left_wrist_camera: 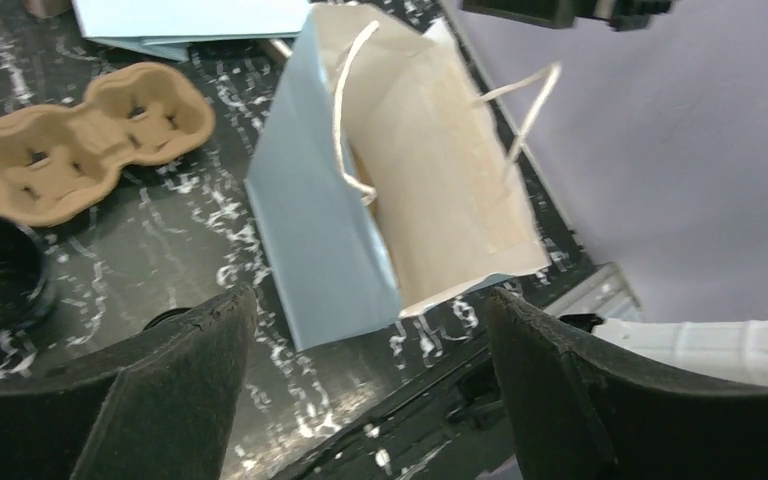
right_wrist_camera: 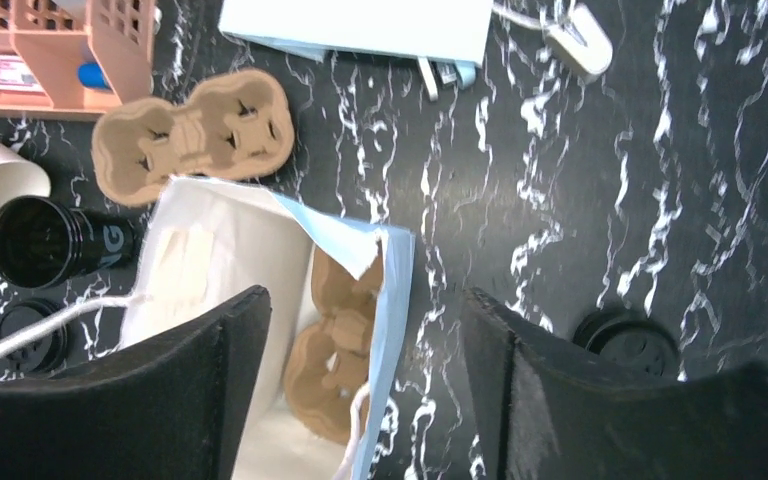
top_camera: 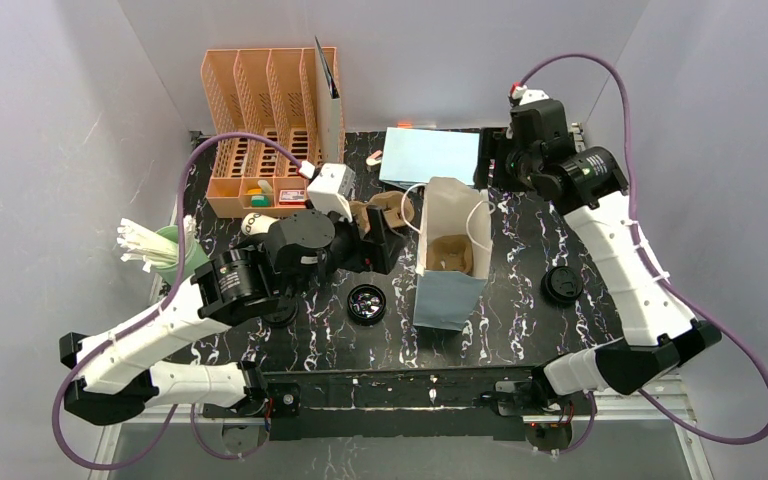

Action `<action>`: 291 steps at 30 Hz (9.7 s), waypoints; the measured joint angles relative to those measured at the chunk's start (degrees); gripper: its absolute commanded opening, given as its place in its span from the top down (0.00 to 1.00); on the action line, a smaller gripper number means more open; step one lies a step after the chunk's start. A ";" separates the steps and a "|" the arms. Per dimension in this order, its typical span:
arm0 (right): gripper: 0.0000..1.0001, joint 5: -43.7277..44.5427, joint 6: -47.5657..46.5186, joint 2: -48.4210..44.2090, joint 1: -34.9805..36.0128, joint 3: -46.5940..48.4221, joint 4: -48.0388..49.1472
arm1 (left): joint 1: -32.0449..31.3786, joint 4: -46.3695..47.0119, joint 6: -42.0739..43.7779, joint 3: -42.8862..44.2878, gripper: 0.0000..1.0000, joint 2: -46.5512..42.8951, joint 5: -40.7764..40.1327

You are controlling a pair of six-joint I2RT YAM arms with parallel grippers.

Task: Pack the takeout coffee
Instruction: Move the takeout bag to the center of the board, then pick up the coffee cup from the center of the board, then close the cup lid on the coffee cup.

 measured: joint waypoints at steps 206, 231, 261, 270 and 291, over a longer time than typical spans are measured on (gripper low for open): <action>0.88 13.44 -11.91 11.26 47.43 -39.34 47.39 | 51.45 -32.79 4.50 -6.47 1.00 -16.83 24.09; 0.93 9.92 1.11 -11.63 43.06 -40.35 30.45 | 31.32 -5.95 -12.22 -32.24 1.00 -10.19 40.06; 0.94 3.74 5.97 -17.97 41.75 -41.31 29.11 | 24.22 -0.74 -11.93 -23.21 0.69 12.22 31.56; 0.94 3.72 5.97 -18.73 41.68 -41.46 29.07 | 24.20 0.83 -12.68 -23.61 0.64 11.96 33.48; 0.96 -34.45 29.53 -10.38 21.57 -40.81 56.61 | 24.15 22.77 9.64 -51.23 0.02 -45.92 27.45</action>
